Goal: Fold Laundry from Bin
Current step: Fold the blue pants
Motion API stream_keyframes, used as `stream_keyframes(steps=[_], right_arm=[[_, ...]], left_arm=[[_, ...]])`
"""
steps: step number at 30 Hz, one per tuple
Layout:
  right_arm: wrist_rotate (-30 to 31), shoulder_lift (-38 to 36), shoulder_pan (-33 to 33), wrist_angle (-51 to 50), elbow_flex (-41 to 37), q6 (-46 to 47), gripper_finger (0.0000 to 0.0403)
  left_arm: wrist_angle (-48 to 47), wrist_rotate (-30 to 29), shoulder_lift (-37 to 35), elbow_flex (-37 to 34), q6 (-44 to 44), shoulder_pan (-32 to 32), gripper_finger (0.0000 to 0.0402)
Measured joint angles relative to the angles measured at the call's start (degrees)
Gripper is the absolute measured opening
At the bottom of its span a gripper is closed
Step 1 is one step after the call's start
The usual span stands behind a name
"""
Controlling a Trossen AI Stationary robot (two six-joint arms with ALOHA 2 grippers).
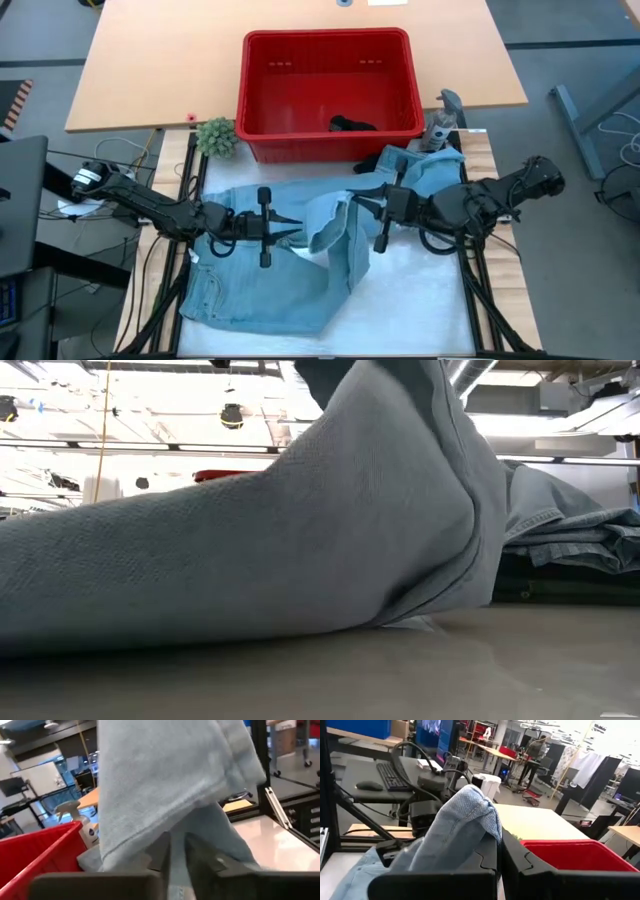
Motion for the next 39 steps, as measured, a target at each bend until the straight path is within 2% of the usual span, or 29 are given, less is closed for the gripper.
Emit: stream_keyframes(steps=[2, 4, 8, 10, 12, 16, 21, 27, 30, 33, 39], right_arm=[[0.0, 0.1, 0.0, -0.3, 0.0, -0.1, 0.0025], [0.8, 0.1, -0.1, 0.0, 0.0, -0.8, 0.0025], [11.1, 0.1, -1.1, 1.8, 0.0, 1.9, 0.0025], [13.7, 0.0, -2.1, 1.9, 0.0, 2.4, 0.0025], [13.8, 0.1, -2.8, 2.0, 0.0, 2.2, 0.0025], [12.4, 0.1, -4.1, 2.2, 0.0, 2.2, 0.0025], [12.1, 0.1, -4.1, 4.6, 0.0, 2.0, 0.0025], [11.5, 0.1, -4.1, 10.0, 0.0, 0.2, 0.0025], [11.2, 0.1, -4.1, 11.4, 0.0, 0.1, 0.0025], [11.1, 0.1, -4.1, 11.3, 0.0, 0.2, 0.0025], [9.6, 0.1, -4.1, 11.3, 0.0, 0.5, 0.0025]], left_arm=[[0.2, -0.9, 0.0, 0.0, -0.9, 0.0, 0.0015], [0.0, -2.7, 0.0, 0.0, -1.9, 0.0, 0.0008], [-1.1, -7.7, 0.0, 0.0, -2.6, 0.0, 0.0007], [-2.5, -6.0, 0.0, 0.0, 0.8, 0.1, 0.0011], [-4.3, -2.8, 0.0, 0.0, 5.8, 0.0, 0.0022], [-4.4, 0.2, -0.3, 0.0, 7.9, 0.1, 0.0062], [-2.3, 3.4, -2.0, 0.0, 7.0, 0.0, 0.0141], [-3.6, -2.0, -2.6, 0.0, 7.9, 1.0, 0.0240], [-3.3, -1.1, -2.0, 0.0, 10.7, 2.2, 0.0275], [-2.8, -0.6, -1.9, 0.0, 12.5, 3.5, 0.0303], [4.9, -6.1, -1.9, 0.0, 21.4, 3.8, 0.0333]])
